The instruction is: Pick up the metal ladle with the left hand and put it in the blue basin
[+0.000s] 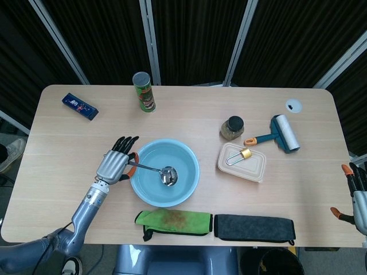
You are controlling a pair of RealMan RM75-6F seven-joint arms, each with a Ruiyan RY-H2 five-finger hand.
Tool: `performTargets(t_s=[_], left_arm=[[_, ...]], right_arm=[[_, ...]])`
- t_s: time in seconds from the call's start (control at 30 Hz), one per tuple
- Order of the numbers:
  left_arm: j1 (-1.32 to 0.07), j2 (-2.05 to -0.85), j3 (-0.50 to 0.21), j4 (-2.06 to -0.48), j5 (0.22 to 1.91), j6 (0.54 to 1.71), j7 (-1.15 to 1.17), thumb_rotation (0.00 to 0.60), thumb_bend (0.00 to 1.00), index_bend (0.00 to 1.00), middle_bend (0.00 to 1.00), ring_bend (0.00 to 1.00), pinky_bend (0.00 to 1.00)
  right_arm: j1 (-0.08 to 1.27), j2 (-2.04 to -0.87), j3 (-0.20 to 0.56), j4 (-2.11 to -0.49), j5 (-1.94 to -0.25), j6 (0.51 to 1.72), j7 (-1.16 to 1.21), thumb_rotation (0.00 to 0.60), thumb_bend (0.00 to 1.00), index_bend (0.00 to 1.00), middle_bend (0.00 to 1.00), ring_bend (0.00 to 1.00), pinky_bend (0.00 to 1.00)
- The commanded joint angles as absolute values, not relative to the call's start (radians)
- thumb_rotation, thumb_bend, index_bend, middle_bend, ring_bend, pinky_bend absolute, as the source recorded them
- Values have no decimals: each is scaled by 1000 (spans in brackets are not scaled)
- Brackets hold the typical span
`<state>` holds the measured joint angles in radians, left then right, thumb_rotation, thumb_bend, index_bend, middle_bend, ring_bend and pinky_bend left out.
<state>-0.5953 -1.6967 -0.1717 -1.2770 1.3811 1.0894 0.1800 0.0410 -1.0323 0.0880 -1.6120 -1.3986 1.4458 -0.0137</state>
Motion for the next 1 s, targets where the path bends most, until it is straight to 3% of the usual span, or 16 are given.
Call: performTargets(t_s=[0.03, 0.5, 1.0], left_arm=[[-608, -1718, -170, -1253, 1363, 1068, 199, 600, 872, 770, 13, 0, 0], [-620, -1738, -151, -1224, 1349, 1053, 214, 600, 879, 770, 14, 0, 0], [-580, -1608, -148, -1437, 1297, 1093, 321, 600, 878, 763, 15, 0, 0]], right_arm=[[43, -1031, 92, -1608, -1389, 1441, -9, 600, 0, 0, 0, 0, 0], [40, -1034, 91, -1611, -1392, 1450, -19, 600, 0, 0, 0, 0, 0], [21, -1032, 93, -1616, -1409, 1496, -9, 600, 0, 0, 0, 0, 0]])
